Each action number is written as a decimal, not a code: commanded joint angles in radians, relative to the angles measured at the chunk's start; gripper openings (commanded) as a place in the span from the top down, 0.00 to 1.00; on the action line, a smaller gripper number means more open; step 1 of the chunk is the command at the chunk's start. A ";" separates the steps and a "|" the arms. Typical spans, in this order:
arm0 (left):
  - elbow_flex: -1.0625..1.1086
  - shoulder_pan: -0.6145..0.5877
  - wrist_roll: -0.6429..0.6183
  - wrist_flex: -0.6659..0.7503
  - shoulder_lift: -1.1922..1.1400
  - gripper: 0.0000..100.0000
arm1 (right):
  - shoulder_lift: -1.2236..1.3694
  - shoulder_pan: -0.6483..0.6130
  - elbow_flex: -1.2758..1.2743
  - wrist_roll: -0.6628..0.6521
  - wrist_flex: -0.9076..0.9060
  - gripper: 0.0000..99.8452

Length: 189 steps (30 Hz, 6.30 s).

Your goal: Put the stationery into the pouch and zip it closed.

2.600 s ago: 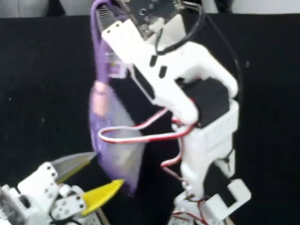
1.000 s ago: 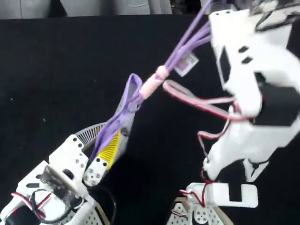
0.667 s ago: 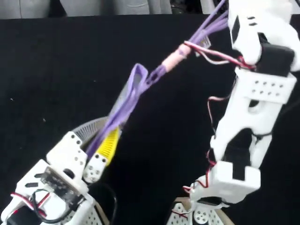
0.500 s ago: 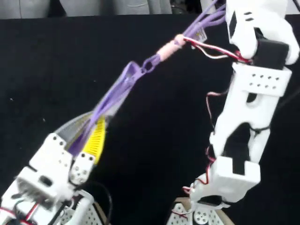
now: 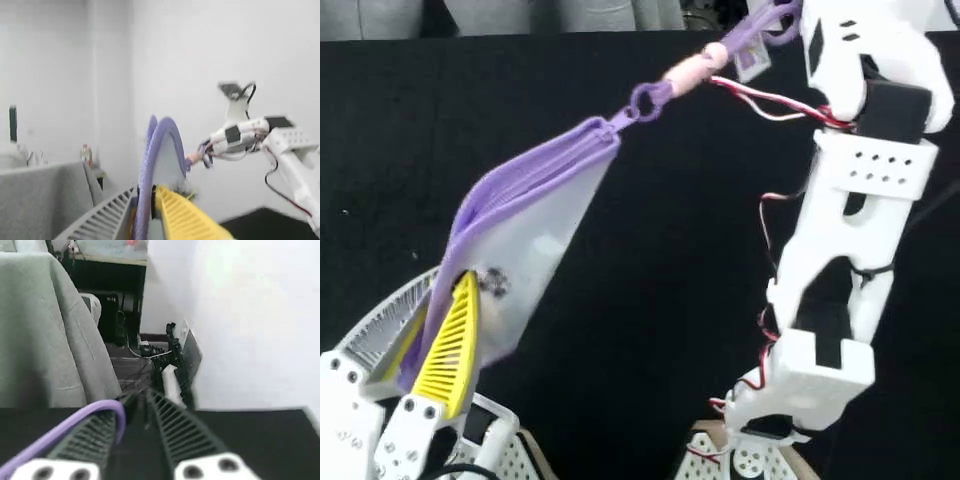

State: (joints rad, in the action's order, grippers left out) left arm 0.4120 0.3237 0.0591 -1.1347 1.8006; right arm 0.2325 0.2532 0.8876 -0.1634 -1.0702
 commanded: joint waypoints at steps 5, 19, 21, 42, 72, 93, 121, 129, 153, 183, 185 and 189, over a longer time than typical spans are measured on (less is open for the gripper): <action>-0.200 -0.038 -0.052 0.064 0.020 0.97 | 0.134 0.101 0.018 0.003 0.095 0.99; 0.527 -0.073 -0.043 0.353 0.017 0.97 | 0.105 0.018 0.269 0.003 -0.173 0.99; 0.696 -0.127 -0.044 0.483 0.015 0.97 | 0.107 -0.020 0.285 0.003 -0.187 0.99; 0.754 -0.067 -0.068 0.641 -0.189 0.75 | 0.108 -0.219 0.124 -0.130 -0.123 0.99; 0.723 -0.372 -0.187 0.445 0.012 0.75 | 0.099 -0.582 -0.079 -0.736 -0.471 0.60; 0.725 -0.271 -0.060 0.250 0.014 0.75 | 0.160 -0.756 -0.193 -0.893 -0.689 0.55; 0.762 -0.274 -0.058 0.249 0.014 0.75 | 0.085 -0.683 -0.216 -0.868 -0.578 0.55; 0.763 -0.274 -0.058 0.249 0.014 0.78 | 0.085 -0.568 0.001 -0.845 -0.620 0.56; 0.380 -0.529 -0.110 -0.186 0.026 0.97 | -0.338 -0.408 0.058 0.031 -0.697 0.99; 0.792 -0.533 -0.107 -0.264 0.026 0.97 | -1.747 -0.404 -1.793 -0.133 -0.170 0.99; 0.860 -0.538 -0.103 -0.233 0.026 0.97 | -1.784 -0.404 -1.870 -0.132 -0.169 0.99; 1.047 -0.539 -0.103 -0.143 0.026 0.97 | -1.891 -0.404 -2.045 -0.123 -0.121 0.99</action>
State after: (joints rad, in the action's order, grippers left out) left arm 1.3234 -0.2056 -0.0407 -1.3510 1.8282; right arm -1.5627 -0.1672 -1.0303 -0.2846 -1.2467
